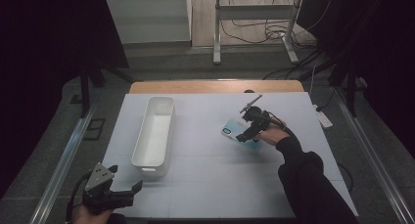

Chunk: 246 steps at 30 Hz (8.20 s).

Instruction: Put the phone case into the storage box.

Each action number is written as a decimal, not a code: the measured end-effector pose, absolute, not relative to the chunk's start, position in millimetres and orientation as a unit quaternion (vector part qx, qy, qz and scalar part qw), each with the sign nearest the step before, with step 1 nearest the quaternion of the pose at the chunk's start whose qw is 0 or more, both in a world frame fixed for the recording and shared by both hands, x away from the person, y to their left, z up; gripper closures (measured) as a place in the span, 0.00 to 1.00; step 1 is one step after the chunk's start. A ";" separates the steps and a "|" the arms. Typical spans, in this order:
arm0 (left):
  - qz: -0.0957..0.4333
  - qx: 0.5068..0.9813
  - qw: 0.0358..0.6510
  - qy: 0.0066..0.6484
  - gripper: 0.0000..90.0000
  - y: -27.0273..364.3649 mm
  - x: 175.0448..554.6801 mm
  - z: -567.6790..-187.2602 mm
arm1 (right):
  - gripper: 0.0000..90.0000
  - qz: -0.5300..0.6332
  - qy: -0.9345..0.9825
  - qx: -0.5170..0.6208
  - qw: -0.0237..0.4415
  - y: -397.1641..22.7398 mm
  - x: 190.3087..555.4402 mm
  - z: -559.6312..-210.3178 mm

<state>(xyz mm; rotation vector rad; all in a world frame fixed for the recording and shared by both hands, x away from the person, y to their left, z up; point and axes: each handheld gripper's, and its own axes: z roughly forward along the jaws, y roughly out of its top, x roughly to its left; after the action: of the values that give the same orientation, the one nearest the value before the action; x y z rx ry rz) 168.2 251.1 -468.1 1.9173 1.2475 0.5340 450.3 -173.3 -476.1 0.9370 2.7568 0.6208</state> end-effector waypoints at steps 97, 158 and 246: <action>0.213 0.757 0.380 0.488 0.04 248.9 168.3 -468.0 | 0.19 0.248 0.913 0.316 0.069 -202.8 423.8 -483.3; 0.145 0.787 0.443 0.405 0.01 217.0 197.3 -451.8 | 0.19 0.363 0.884 0.286 0.071 -218.0 358.7 -442.8; 0.062 0.814 0.529 0.231 0.00 99.9 290.0 -414.5 | 0.19 0.475 0.849 0.230 0.014 -218.2 310.1 -409.3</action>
<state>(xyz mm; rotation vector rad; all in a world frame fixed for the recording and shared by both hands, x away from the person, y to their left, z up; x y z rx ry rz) 290.0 99.9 -414.5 1.9441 0.5525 0.1471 310.1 -218.2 -409.3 0.7162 2.6445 1.4811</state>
